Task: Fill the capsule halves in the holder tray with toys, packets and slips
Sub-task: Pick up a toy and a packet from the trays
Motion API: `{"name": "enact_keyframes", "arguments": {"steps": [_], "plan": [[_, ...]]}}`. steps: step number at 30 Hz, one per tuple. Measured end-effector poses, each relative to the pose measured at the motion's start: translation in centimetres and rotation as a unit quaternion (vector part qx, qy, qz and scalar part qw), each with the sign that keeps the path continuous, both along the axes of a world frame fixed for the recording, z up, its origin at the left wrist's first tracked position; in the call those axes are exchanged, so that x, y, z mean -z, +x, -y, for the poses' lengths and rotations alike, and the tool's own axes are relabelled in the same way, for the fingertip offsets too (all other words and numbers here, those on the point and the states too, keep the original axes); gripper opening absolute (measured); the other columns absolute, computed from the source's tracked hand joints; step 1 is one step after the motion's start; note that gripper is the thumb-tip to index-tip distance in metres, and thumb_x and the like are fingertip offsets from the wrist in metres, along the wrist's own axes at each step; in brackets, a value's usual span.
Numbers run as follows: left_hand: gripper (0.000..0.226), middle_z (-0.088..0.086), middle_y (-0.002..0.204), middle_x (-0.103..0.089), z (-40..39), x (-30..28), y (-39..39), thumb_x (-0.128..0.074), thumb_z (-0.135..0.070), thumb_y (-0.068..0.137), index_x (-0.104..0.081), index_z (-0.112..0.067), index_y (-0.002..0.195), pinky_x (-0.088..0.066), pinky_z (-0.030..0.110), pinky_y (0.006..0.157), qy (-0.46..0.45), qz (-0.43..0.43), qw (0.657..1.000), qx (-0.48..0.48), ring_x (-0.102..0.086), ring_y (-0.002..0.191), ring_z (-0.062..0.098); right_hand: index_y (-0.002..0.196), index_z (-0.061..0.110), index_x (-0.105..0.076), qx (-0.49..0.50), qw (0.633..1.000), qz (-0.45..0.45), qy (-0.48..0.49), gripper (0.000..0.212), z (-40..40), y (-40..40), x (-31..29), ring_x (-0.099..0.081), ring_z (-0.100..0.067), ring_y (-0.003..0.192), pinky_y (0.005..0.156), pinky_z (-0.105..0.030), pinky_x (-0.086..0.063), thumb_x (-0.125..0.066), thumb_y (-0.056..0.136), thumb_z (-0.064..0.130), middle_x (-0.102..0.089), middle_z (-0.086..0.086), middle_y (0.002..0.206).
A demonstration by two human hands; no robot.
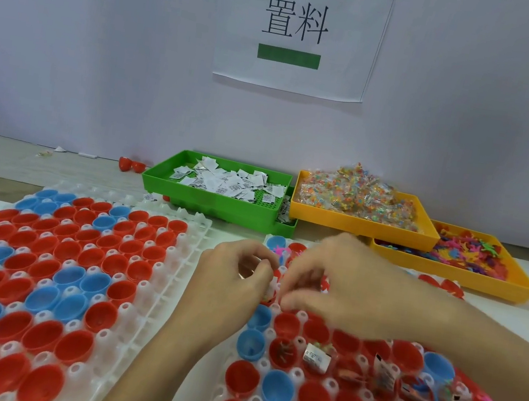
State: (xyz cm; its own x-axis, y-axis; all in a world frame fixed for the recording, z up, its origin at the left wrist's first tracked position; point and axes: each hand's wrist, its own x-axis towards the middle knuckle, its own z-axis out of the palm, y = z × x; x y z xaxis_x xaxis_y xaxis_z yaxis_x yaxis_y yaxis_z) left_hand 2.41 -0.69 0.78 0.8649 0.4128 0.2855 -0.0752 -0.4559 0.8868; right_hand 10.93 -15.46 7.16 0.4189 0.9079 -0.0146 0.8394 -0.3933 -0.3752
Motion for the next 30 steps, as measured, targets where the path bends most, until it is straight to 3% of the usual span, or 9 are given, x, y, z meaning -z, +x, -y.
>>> {"name": "enact_keyframes", "arguments": {"steps": [5, 7, 11, 14, 17, 20, 23, 26, 30], "plan": [[0.026, -0.003, 0.072, -0.071, 0.2, 0.1, 0.1, -0.055, -0.008, 0.089, -0.073, -0.023, 0.078, -0.046, 0.008, 0.057, 0.003, 0.002, 1.0, -0.015, -0.065, 0.069, 0.005, 0.109, 0.025, -0.072, 0.166, 0.974, 0.043, 0.148, 0.016, -1.2, 7.8, -0.4, -0.063, -0.006, 0.092, 0.075, -0.019, -0.048, -0.06, 0.099, 0.022, -0.069, 0.009, 0.1], [0.026, -0.004, 0.071, -0.071, 0.3, 0.1, 0.1, -0.055, -0.008, 0.089, -0.073, -0.023, 0.078, -0.045, 0.008, 0.056, 0.007, 0.001, 1.0, -0.018, -0.064, 0.069, 0.005, 0.117, 0.021, -0.066, 0.218, 0.965, 0.045, 0.139, 0.019, -1.7, 10.9, 0.0, -0.058, -0.013, 0.096, 0.072, -0.02, -0.041, -0.057, 0.1, 0.02, -0.065, 0.0, 0.109], [0.026, -0.005, 0.072, -0.07, 0.3, 0.1, 0.0, -0.056, -0.005, 0.089, -0.072, -0.023, 0.079, -0.045, 0.008, 0.055, 0.001, 0.011, 1.0, -0.025, -0.063, 0.069, 0.003, 0.12, 0.018, -0.068, 0.23, 0.969, 0.046, 0.08, 0.025, -3.4, 14.1, 1.2, -0.059, -0.017, 0.102, 0.084, -0.027, -0.042, -0.063, 0.097, 0.026, -0.065, -0.005, 0.122], [0.026, -0.007, 0.072, -0.069, 0.3, 0.2, 0.0, -0.055, -0.004, 0.089, -0.071, -0.023, 0.08, -0.044, 0.007, 0.054, -0.003, 0.017, 0.999, -0.03, -0.063, 0.067, 0.001, 0.105, 0.015, -0.076, 0.225, 0.97, 0.051, 0.079, 0.015, -4.5, 15.0, 1.9, -0.064, -0.019, 0.106, 0.086, -0.028, -0.048, -0.07, 0.093, 0.02, -0.071, -0.005, 0.114], [0.026, -0.01, 0.073, -0.069, 0.3, 0.1, 0.0, -0.056, -0.005, 0.089, -0.071, -0.024, 0.08, -0.044, 0.008, 0.054, -0.002, 0.025, 0.999, -0.034, -0.063, 0.067, 0.001, 0.102, 0.014, -0.079, 0.238, 0.963, 0.037, 0.119, 0.013, -4.7, 15.7, 2.2, -0.063, -0.015, 0.102, 0.086, -0.029, -0.048, -0.071, 0.092, 0.019, -0.073, -0.004, 0.113], [0.025, -0.008, 0.073, -0.07, 0.3, 0.2, 0.0, -0.057, -0.005, 0.089, -0.071, -0.023, 0.08, -0.045, 0.009, 0.055, -0.001, 0.034, 0.999, -0.039, -0.064, 0.067, 0.002, 0.106, 0.014, -0.077, 0.282, 0.94, 0.028, 0.189, 0.016, -4.2, 16.1, 2.1, -0.061, -0.011, 0.096, 0.083, -0.027, -0.045, -0.068, 0.094, 0.019, -0.073, -0.004, 0.114], [0.024, -0.005, 0.074, -0.071, 0.4, 0.1, 0.0, -0.056, -0.006, 0.089, -0.071, -0.023, 0.081, -0.048, 0.013, 0.056, -0.001, 0.034, 0.999, -0.036, -0.064, 0.067, 0.005, 0.106, 0.014, -0.076, 0.32, 0.91, 0.007, 0.264, 0.015, -2.9, 15.9, 1.5, -0.069, -0.016, 0.092, 0.08, -0.027, -0.053, -0.066, 0.096, 0.019, -0.073, -0.006, 0.107], [0.024, -0.004, 0.076, -0.071, 0.6, 0.0, -0.1, -0.056, -0.006, 0.091, -0.071, -0.023, 0.083, -0.054, 0.021, 0.057, -0.012, 0.041, 0.999, -0.03, -0.065, 0.066, 0.009, 0.106, 0.011, -0.074, 0.316, 0.894, -0.026, 0.317, 0.014, -1.1, 14.0, 0.8, -0.069, 0.0, 0.068, 0.057, -0.009, -0.049, -0.065, 0.096, 0.017, -0.072, -0.003, 0.096], [0.019, -0.003, 0.075, -0.071, 1.2, -0.3, -0.1, -0.059, -0.011, 0.092, -0.071, -0.024, 0.086, -0.057, 0.038, 0.066, -0.027, 0.054, 0.998, -0.019, -0.067, 0.067, 0.016, 0.096, 0.018, -0.075, 0.262, 0.907, -0.064, 0.324, 0.009, 1.8, 8.9, 0.1, -0.071, -0.005, 0.07, 0.064, -0.018, -0.053, -0.066, 0.096, 0.02, -0.076, 0.001, 0.081]]}}
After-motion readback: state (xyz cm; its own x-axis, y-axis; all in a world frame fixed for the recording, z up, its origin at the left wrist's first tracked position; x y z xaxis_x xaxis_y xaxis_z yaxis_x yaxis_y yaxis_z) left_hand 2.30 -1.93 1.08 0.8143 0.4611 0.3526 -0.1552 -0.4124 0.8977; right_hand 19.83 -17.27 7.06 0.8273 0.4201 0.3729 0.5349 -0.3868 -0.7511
